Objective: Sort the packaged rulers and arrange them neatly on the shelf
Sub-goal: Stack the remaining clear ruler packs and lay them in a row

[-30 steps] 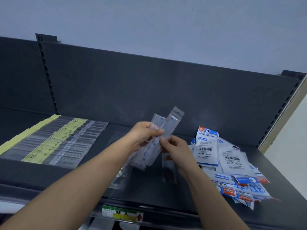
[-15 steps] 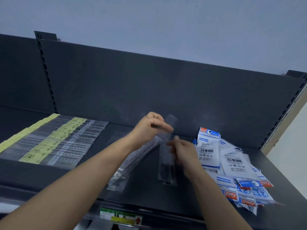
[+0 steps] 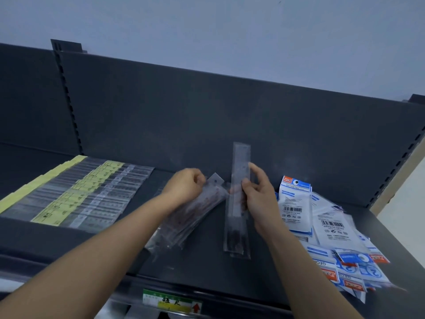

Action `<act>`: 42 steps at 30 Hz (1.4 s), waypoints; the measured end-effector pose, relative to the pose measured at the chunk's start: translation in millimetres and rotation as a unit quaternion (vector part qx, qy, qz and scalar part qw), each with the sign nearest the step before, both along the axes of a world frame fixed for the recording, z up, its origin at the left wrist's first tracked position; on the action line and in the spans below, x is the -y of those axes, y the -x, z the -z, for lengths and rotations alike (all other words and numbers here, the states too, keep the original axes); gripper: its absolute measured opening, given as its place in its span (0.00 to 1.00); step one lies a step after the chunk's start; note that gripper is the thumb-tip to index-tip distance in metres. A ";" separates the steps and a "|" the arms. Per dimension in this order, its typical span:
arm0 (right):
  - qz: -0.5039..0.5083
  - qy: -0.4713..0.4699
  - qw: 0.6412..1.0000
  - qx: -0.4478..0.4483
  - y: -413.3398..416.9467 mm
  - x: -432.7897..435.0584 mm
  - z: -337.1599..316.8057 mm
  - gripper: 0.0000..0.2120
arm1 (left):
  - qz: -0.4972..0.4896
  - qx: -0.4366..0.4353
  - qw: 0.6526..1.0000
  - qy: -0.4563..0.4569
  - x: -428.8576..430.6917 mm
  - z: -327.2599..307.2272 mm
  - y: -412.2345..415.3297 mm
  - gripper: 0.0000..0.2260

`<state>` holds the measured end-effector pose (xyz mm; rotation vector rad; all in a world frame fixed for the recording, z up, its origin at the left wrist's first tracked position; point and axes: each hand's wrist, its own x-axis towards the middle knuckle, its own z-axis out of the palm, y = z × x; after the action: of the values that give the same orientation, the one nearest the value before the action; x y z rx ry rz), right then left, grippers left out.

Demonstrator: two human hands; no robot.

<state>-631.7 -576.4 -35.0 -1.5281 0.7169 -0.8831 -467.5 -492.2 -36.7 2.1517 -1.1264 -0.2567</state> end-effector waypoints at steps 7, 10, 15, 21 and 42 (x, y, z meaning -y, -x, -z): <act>0.010 0.055 0.959 -0.277 -2.9 5.0 28.1 0.25 | 0.035 0.147 0.961 -0.230 -6.9 2.0 6.1 0.24; 0.007 0.055 0.951 -0.303 -3.6 5.9 29.0 0.29 | 0.030 0.089 0.974 -0.208 -4.6 3.2 1.1 0.22; -0.011 0.117 0.924 -0.364 -0.1 2.4 22.5 0.21 | 0.021 -0.005 0.991 -0.136 -5.9 -1.7 -4.7 0.16; -0.027 0.127 0.946 -0.297 -4.5 1.0 22.8 0.27 | 0.003 -0.147 0.988 -0.045 -4.7 -9.0 -20.7 0.14; -0.102 -0.147 0.979 0.101 -18.9 0.7 1.4 0.14 | -0.017 -0.307 0.949 0.070 -4.9 -11.3 -17.6 0.09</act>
<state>-612.7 -577.1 -36.4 -1.2053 0.5066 -0.7288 -449.9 -487.3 -25.3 1.7722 -0.7178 -0.7468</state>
